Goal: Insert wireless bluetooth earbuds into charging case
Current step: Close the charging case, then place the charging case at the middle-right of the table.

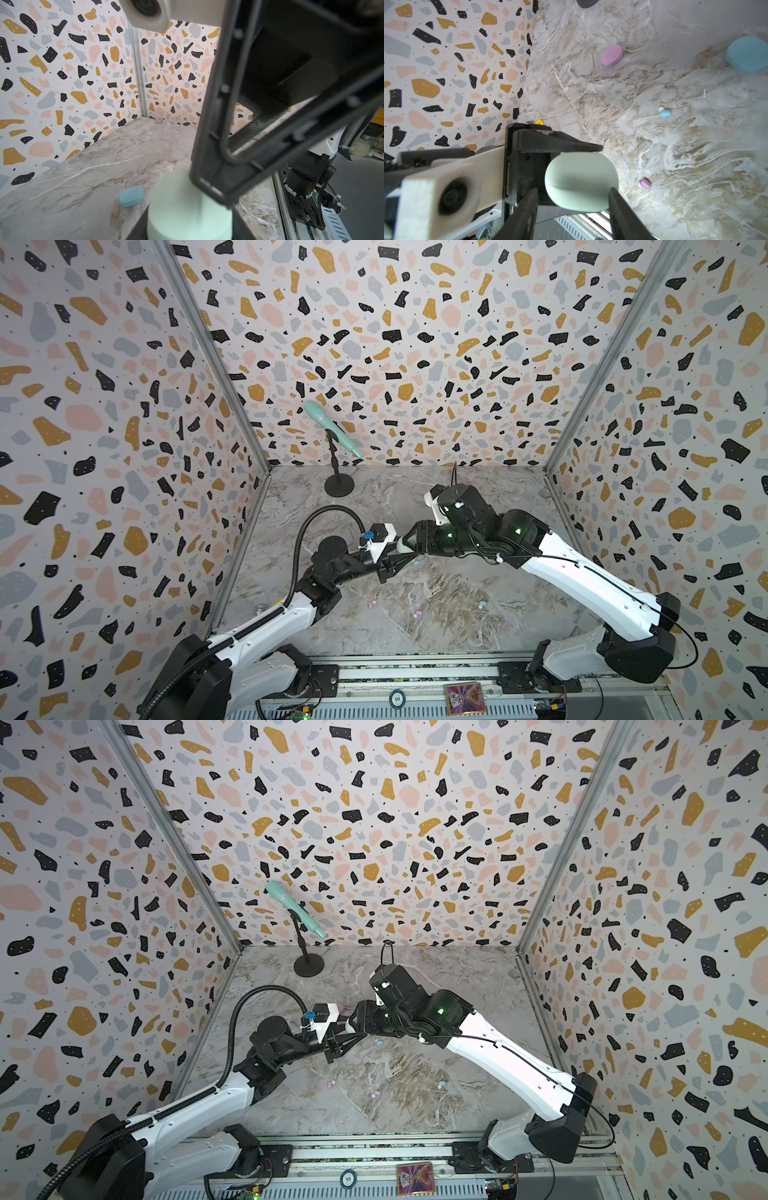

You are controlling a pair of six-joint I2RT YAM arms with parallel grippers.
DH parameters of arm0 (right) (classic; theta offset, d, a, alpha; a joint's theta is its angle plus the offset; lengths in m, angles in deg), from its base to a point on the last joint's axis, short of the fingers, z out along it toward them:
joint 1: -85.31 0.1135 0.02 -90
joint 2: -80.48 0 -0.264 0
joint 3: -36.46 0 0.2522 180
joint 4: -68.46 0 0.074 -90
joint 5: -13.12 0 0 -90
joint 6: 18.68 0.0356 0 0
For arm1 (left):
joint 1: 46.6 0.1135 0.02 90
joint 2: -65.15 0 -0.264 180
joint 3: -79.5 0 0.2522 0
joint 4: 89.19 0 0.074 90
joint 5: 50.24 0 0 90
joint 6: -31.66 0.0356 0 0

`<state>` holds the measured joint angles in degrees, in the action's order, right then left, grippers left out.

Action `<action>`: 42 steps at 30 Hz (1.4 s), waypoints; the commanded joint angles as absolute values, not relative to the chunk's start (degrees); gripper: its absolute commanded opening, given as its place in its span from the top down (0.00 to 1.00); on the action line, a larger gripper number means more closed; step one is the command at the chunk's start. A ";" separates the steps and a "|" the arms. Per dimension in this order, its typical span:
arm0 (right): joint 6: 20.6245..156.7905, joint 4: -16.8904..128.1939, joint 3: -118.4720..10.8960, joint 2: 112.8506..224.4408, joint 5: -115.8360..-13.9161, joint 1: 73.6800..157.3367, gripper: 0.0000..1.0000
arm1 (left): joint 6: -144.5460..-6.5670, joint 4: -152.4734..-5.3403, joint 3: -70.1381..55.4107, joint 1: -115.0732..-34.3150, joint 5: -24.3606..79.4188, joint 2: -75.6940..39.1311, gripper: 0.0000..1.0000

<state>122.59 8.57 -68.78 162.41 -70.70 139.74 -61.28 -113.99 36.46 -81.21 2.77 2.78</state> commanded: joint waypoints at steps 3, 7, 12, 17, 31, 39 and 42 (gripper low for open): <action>119.45 5.09 -74.08 166.40 -71.95 139.80 0.34 | -60.02 -116.92 35.88 -81.32 1.79 3.86 0.64; 117.79 4.49 -75.18 168.61 -70.41 139.80 0.33 | -60.27 -117.51 35.77 -81.31 1.69 3.71 0.64; 115.58 0.94 -76.78 170.27 -69.75 139.75 0.33 | -60.32 -117.45 36.14 -81.31 1.83 4.39 0.64; 115.14 0.79 -76.35 169.35 -69.26 139.48 0.33 | -60.21 -117.14 36.14 -81.31 1.95 4.51 0.64; 112.78 0.86 -74.59 168.10 -62.81 138.86 0.34 | -59.24 -115.77 35.77 -81.31 1.88 4.15 0.64; 111.88 0.68 -73.91 167.69 -61.99 138.32 0.34 | -58.95 -115.06 35.51 -81.31 1.73 3.89 0.64; 112.28 1.85 -72.98 167.25 -62.00 138.05 0.39 | -59.07 -114.82 35.22 -81.31 1.66 3.68 0.63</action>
<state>112.75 2.25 -73.63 169.82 -63.60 138.10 -59.96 -112.70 36.51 -81.23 2.11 3.15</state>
